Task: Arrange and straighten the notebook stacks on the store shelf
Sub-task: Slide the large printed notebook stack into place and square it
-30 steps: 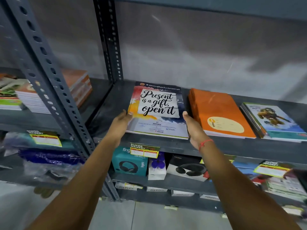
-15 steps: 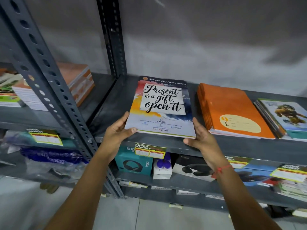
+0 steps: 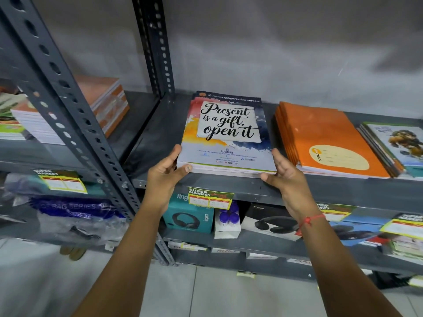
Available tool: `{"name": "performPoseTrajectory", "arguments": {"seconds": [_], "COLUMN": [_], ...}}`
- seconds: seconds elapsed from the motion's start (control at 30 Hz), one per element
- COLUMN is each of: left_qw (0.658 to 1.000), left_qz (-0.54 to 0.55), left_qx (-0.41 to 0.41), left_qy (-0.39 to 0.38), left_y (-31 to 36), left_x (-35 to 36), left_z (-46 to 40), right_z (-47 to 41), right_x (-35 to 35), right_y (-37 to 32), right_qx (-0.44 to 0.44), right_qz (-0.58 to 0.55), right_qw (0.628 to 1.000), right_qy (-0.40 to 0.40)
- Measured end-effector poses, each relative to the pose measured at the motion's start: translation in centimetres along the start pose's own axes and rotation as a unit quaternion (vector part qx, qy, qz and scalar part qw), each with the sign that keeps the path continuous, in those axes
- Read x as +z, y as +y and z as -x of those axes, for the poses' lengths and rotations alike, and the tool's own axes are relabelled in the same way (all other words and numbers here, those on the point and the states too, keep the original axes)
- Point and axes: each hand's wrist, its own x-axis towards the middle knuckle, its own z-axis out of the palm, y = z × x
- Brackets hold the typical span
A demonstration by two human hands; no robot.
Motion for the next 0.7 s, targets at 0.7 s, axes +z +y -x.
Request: {"name": "performPoseTrajectory", "arguments": {"seconds": [0.7], "left_qw": [0.994], "left_qz": [0.014], "left_qx": [0.001], "left_qy": [0.106], "left_y": [0.6], "left_x": [1.2], "left_z": [-0.1], "right_z": [-0.2], "right_x": [1.0], "right_y": [-0.1], "right_qx": [-0.008], "right_qz": [-0.028], "right_qw": [0.996], "right_qy": [0.083]}}
